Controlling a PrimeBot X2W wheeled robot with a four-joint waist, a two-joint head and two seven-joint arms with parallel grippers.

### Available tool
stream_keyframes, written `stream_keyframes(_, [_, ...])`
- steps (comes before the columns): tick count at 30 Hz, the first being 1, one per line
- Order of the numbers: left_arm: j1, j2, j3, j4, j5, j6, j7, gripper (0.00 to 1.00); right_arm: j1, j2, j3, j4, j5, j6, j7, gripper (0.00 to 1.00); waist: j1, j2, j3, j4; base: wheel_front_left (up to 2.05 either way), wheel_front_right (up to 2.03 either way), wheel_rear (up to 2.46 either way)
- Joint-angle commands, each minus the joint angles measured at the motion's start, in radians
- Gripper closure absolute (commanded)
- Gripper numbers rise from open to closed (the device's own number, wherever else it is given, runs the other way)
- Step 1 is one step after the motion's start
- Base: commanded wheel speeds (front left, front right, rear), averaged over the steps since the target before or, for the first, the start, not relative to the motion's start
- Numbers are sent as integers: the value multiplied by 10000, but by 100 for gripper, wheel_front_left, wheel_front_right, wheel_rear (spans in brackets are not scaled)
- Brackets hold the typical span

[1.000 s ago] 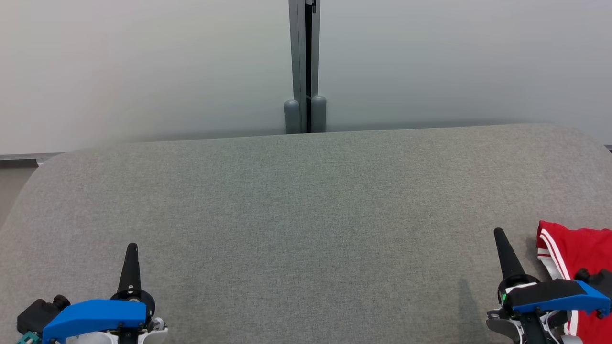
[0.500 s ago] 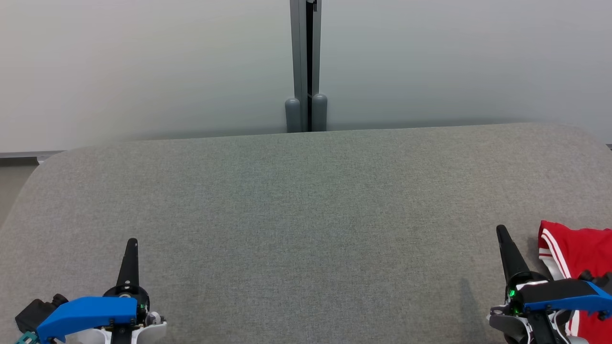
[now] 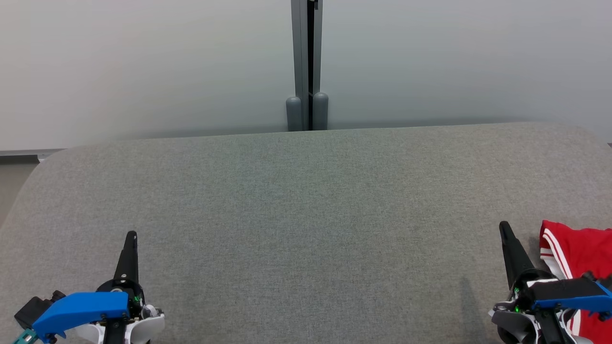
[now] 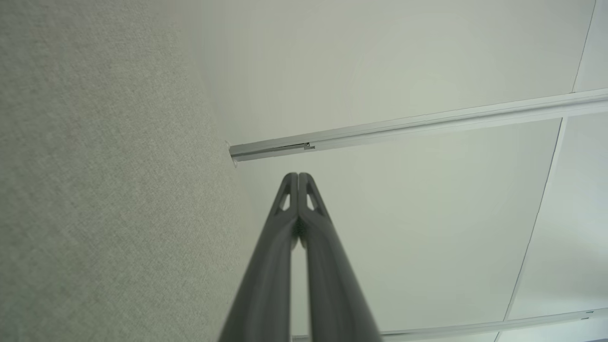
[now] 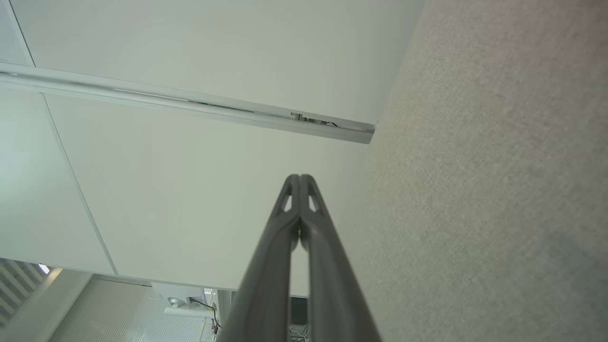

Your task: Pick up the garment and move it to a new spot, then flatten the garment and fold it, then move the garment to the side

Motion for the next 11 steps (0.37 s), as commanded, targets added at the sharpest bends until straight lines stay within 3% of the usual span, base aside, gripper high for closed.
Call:
stream_keyframes(1, [-179,-7,23,-76,-185,11,75,100,83,-75,-37,-104,232,4,78,100,0,-1,3,2,0,0,0])
stream_keyframes(11, [-252,-16,49,-148,-928,12,257,100,129,-80,-93,-225,1014,4,276,100,0,-1,32,20,0,0,0])
